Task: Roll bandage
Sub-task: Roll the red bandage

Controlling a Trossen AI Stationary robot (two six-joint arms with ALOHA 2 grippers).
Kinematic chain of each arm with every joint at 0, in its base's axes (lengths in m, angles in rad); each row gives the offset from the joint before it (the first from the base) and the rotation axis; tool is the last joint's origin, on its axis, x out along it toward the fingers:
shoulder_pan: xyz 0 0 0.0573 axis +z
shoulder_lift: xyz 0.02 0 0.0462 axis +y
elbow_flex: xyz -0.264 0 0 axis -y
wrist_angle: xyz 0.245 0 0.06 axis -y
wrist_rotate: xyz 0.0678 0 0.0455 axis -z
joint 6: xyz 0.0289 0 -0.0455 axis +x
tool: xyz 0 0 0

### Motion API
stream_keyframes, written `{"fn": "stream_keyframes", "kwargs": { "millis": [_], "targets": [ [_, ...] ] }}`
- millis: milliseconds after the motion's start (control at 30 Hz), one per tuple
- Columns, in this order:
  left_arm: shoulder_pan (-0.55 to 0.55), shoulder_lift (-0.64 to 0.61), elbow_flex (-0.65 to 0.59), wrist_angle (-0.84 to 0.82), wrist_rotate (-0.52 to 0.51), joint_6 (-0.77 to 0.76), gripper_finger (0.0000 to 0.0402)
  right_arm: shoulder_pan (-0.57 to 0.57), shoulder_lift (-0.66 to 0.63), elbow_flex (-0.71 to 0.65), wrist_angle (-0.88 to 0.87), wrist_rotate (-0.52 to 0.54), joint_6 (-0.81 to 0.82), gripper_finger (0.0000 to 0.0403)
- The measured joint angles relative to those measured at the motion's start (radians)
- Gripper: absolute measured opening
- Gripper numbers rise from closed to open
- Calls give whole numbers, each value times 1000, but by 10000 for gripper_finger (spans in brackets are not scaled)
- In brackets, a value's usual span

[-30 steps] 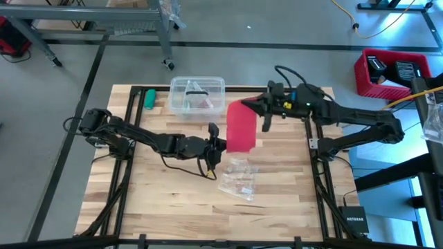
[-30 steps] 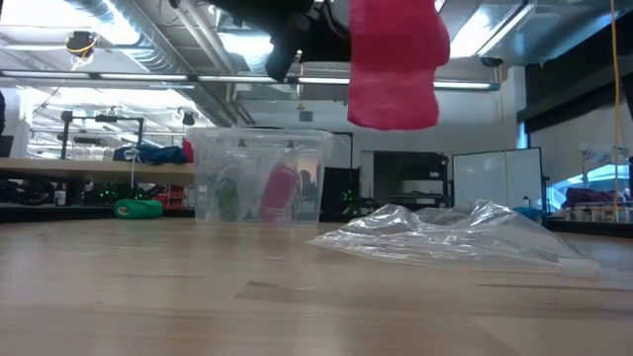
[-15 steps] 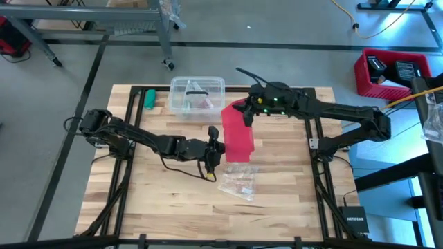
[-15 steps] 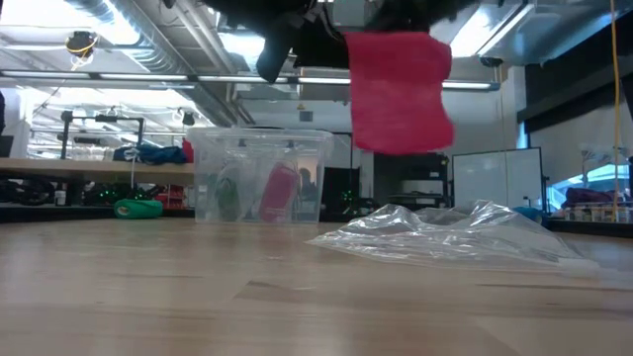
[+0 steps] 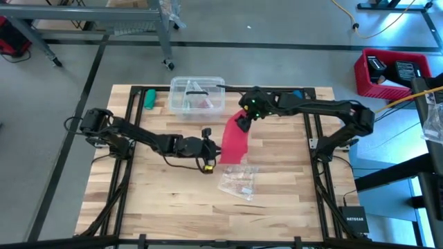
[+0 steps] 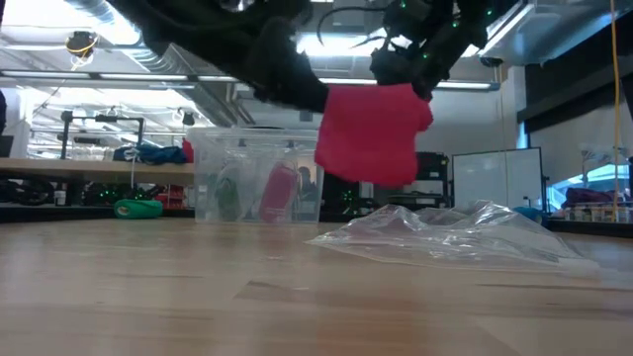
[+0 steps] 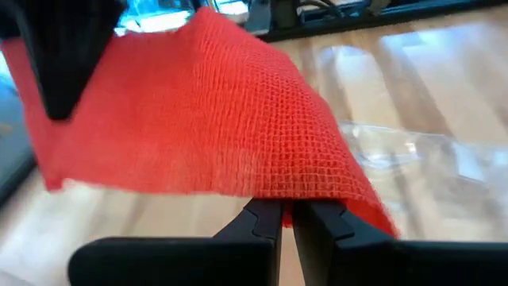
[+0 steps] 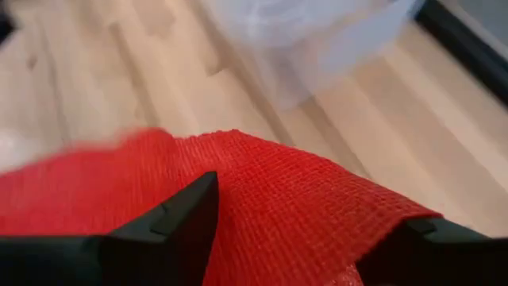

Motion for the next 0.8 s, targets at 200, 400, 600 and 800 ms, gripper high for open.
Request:
{"fn": "stream_keyframes", "kwargs": {
  "millis": [200, 400, 600, 800],
  "targets": [
    [21, 0, -32, 71, 141, -125, 13, 1, 1, 0, 39, -31, -79, 248],
    [28, 0, -32, 88, 164, -134, 13, 2, 9, 0, 142, -51, -79, 248],
    [38, 0, -32, 80, 166, -143, 13, 0, 55, 0, 202, -189, -17, 248],
    [37, 0, -32, 63, 169, -145, 13, -29, 38, 95, -85, -353, -9, 248]
  ]
}}
